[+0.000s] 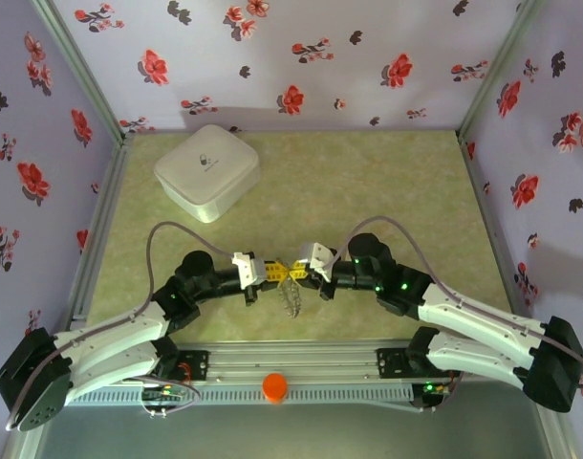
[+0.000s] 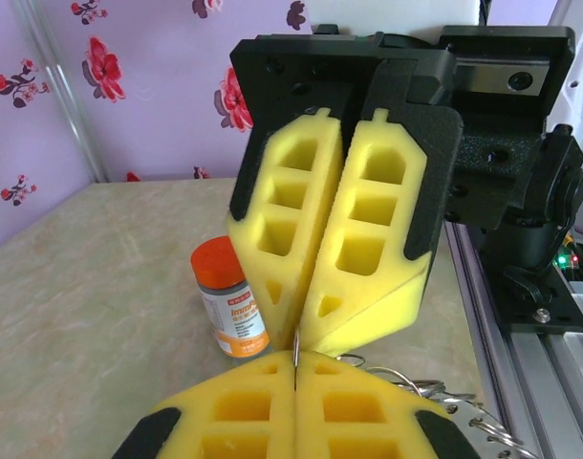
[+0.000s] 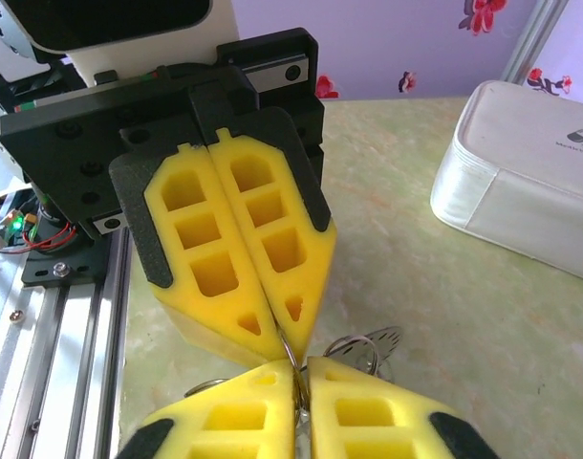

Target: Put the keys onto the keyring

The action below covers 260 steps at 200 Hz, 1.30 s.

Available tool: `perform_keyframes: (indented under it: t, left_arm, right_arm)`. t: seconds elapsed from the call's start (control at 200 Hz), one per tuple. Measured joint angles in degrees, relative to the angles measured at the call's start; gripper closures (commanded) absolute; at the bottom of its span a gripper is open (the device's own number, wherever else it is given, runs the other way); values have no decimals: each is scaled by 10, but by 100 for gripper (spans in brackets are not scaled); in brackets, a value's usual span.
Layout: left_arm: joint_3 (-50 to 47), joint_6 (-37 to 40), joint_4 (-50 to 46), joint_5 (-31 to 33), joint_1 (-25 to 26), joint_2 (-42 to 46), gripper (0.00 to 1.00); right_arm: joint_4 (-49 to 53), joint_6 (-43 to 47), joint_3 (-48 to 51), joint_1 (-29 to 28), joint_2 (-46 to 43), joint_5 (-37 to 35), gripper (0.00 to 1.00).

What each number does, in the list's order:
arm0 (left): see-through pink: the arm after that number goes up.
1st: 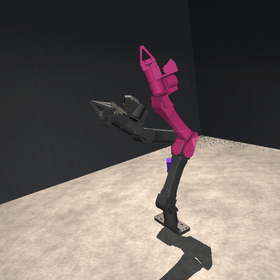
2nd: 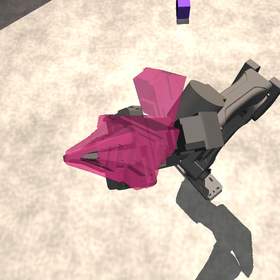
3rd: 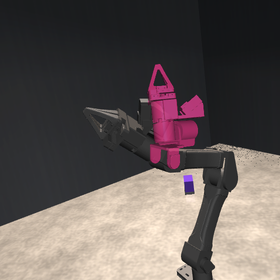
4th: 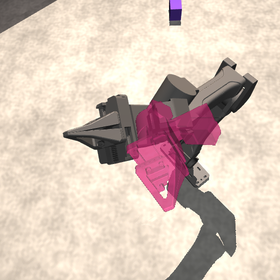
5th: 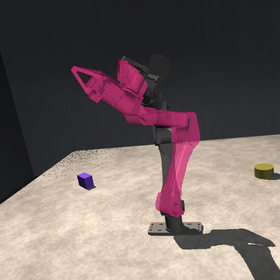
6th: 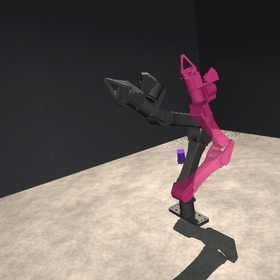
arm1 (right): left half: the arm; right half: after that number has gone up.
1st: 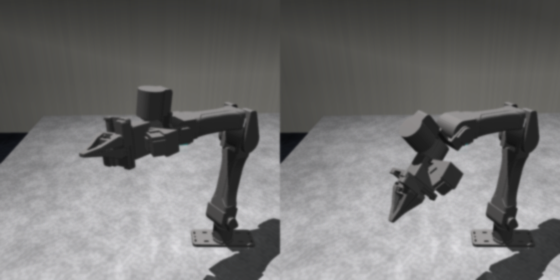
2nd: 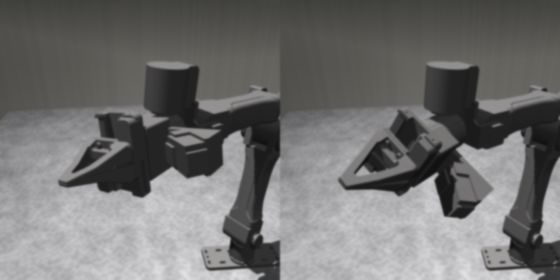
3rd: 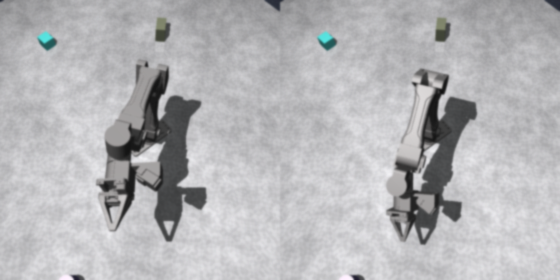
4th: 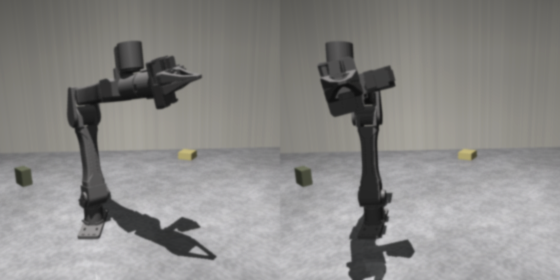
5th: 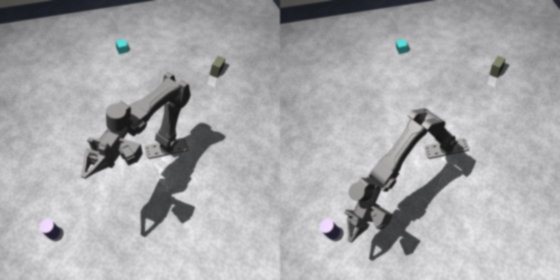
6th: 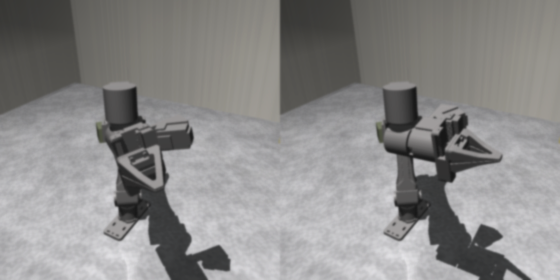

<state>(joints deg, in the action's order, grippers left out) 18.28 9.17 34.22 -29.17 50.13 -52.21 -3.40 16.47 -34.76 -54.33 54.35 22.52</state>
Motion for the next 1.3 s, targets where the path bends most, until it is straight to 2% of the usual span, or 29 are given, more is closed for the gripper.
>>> perform_keyframes:
  t: [0.03,0.205,0.265,0.285,0.37,0.5,0.645,0.75,0.91,1.08,1.175,1.3]
  left_arm:
    - [-1,0,0,0,0,1,100]
    - [-1,-2,-7,0,0,5,100]
    - [-1,0,-13,-2,1,5,76]
    - [0,0,-18,-2,2,6,71]
    - [12,10,-50,0,3,9,67]
    - [38,37,-122,14,5,9,75]
    - [76,73,-202,36,17,-10,77]
    - [82,89,-223,39,26,-19,83]
    - [82,102,-234,43,30,-23,100]
    - [82,106,-236,43,31,-21,100]
    - [81,105,-232,42,31,-15,100]
    - [65,94,-207,41,31,-5,100]
  right_arm:
    - [0,1,0,0,0,1,100]
    - [13,4,-5,0,0,7,100]
    - [28,10,-11,0,0,7,100]
    - [34,11,-13,0,0,8,100]
    - [75,28,-26,-1,2,6,100]
    - [146,61,-59,-5,15,-10,100]
    - [206,95,-104,-19,43,-38,100]
    - [242,116,-128,-32,60,-59,100]
    - [276,136,-151,-47,76,-80,100]
    - [282,145,-153,-50,76,-86,100]
    - [272,140,-146,-50,66,-86,77]
    - [233,127,-114,-46,34,-87,67]
